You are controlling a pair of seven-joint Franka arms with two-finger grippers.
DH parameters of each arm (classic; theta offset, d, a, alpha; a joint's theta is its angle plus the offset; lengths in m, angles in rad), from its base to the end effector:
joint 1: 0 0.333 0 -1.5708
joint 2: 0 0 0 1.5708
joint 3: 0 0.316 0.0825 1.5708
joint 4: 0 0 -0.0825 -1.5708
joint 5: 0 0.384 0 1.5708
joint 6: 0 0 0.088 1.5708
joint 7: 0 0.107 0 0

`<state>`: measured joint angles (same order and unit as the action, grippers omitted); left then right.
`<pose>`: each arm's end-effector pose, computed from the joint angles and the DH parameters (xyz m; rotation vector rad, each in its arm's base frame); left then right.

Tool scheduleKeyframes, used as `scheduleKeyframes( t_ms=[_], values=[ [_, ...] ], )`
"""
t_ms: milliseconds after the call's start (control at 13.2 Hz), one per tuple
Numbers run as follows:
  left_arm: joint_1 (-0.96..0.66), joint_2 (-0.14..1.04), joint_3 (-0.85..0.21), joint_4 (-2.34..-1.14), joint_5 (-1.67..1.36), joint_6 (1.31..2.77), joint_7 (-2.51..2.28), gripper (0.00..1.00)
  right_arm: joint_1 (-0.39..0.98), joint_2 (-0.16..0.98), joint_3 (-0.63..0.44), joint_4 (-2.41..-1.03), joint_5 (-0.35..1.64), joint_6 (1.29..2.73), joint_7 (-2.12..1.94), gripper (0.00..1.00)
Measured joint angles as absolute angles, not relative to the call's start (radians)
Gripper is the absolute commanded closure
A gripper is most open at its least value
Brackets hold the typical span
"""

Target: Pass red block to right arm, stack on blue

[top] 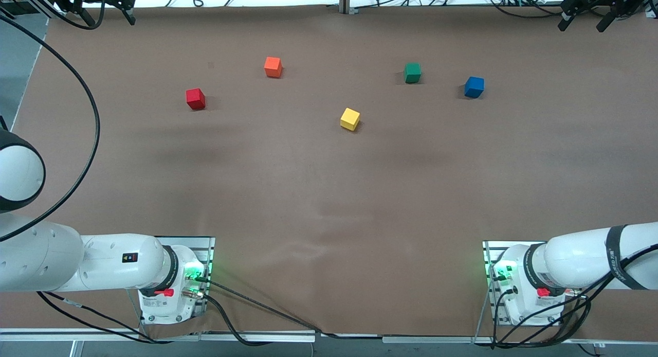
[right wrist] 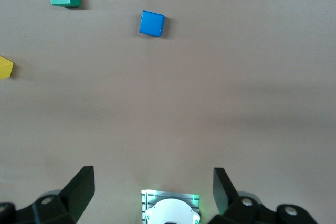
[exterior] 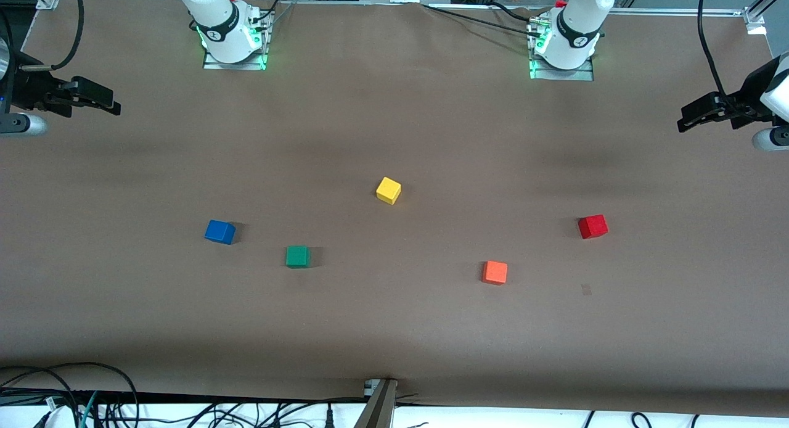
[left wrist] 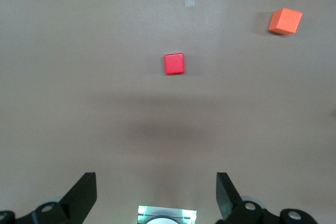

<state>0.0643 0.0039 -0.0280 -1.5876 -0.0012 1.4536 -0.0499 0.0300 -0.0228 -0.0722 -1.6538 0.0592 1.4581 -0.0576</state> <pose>0.5415 0.0196 0.6051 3.1309 0.1349 -0.2164 0.5316 -0.0160 0.5897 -3.0611 -0.0262 0.2604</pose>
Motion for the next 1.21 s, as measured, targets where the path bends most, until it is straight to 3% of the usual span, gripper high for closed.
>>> scheduleKeyframes(
  t_ms=[303, 1211],
  values=[
    [0.064, 0.004, -0.028, -1.588, -0.001, 1.454, -0.05, 0.0, 0.03, -0.016, -0.072, -1.654, 0.044, 1.57, -0.058, 0.0],
    [0.063, 0.004, -0.039, -1.588, -0.001, 1.454, -0.05, 0.0, 0.036, -0.006, -0.067, -1.654, 0.04, 1.585, -0.058, 0.0]
  ],
)
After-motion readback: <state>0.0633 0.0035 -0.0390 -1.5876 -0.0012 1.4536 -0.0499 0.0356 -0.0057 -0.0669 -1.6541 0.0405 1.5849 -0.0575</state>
